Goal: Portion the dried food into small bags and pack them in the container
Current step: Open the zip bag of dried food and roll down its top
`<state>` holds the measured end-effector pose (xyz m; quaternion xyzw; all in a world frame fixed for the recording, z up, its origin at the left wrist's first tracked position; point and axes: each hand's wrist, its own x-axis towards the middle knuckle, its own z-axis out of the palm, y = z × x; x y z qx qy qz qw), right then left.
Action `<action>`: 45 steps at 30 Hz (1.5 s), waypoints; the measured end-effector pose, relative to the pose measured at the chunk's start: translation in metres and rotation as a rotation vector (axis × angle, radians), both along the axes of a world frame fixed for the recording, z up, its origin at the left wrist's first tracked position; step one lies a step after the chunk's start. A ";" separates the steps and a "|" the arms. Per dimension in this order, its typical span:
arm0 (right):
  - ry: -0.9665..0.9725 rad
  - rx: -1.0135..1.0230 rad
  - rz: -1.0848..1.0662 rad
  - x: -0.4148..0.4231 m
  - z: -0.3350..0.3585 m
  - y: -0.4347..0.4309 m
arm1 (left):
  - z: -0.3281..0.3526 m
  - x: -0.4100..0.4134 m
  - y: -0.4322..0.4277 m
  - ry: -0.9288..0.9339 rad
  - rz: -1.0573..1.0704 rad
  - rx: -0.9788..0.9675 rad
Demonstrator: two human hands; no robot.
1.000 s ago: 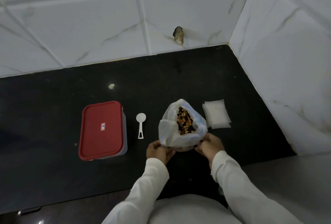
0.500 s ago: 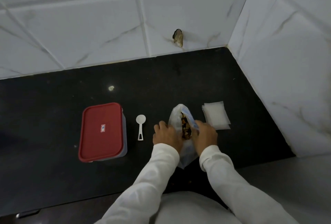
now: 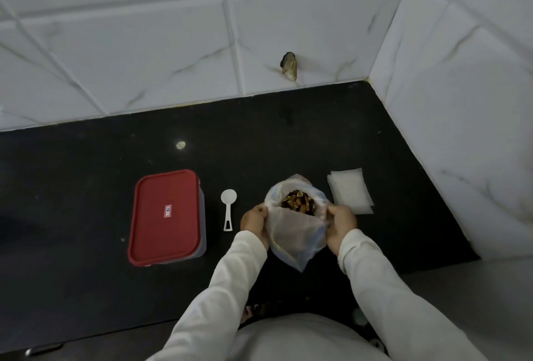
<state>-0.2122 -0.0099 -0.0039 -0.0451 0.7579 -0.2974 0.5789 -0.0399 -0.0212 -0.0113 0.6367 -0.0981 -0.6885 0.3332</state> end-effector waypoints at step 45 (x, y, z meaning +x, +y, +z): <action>1.295 -1.241 1.191 -0.013 -0.005 0.056 | -0.007 0.045 0.016 -1.276 -0.994 -1.905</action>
